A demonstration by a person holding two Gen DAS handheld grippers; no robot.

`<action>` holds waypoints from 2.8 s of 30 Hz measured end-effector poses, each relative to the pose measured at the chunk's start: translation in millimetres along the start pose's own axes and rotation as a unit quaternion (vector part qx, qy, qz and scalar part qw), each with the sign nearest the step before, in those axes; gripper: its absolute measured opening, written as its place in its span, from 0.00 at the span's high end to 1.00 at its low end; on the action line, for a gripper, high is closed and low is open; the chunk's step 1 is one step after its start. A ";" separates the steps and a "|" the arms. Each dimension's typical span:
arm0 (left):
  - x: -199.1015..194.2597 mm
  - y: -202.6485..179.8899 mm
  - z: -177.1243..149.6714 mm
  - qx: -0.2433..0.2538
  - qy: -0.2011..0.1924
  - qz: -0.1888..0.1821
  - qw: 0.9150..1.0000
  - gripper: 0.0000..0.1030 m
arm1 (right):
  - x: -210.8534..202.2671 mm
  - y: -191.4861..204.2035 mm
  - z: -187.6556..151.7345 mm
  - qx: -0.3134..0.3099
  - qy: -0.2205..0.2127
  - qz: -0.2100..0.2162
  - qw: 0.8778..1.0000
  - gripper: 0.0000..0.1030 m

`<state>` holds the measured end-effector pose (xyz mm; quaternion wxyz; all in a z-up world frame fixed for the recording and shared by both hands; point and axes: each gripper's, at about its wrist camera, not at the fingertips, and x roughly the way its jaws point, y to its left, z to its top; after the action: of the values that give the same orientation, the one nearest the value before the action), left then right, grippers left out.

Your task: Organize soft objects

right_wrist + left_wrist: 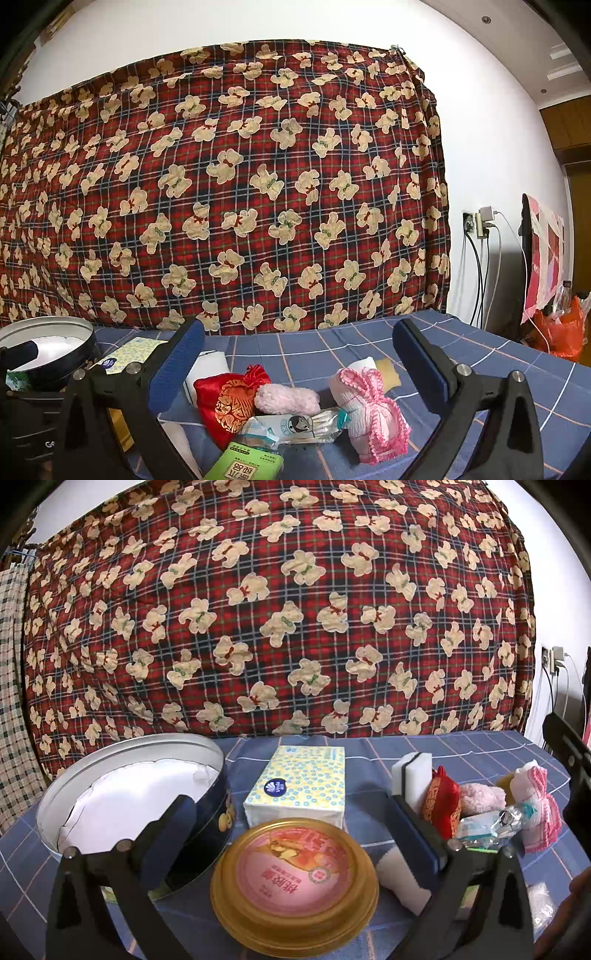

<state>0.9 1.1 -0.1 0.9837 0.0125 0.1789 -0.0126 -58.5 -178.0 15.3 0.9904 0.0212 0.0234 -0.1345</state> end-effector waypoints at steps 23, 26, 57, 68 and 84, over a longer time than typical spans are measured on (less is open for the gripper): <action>2.3 5.9 -3.9 -0.002 0.000 -0.001 1.000 0.00 | 0.9 -1.8 0.7 0.000 0.003 0.000 1.000 0.00; 2.2 6.0 -3.9 -0.002 0.000 -0.001 1.000 0.00 | 1.4 -1.9 1.0 0.000 0.003 -0.001 1.000 0.00; 2.8 8.0 -4.2 -0.002 0.002 -0.002 1.000 0.00 | 0.1 -0.4 2.1 0.001 0.003 -0.002 1.000 0.00; 3.3 8.1 -5.4 -0.004 0.003 -0.004 1.000 0.00 | -0.8 1.3 5.0 0.005 0.001 0.000 1.000 0.00; -40.1 -13.8 -23.2 0.044 0.027 -0.117 0.992 0.00 | -27.5 -86.0 -19.5 -0.038 0.154 0.046 0.986 0.00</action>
<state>-45.1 -11.2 -7.9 0.9686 0.0351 0.2052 -0.1356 -108.8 -252.6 -5.8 0.9802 0.0048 0.1799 -0.0828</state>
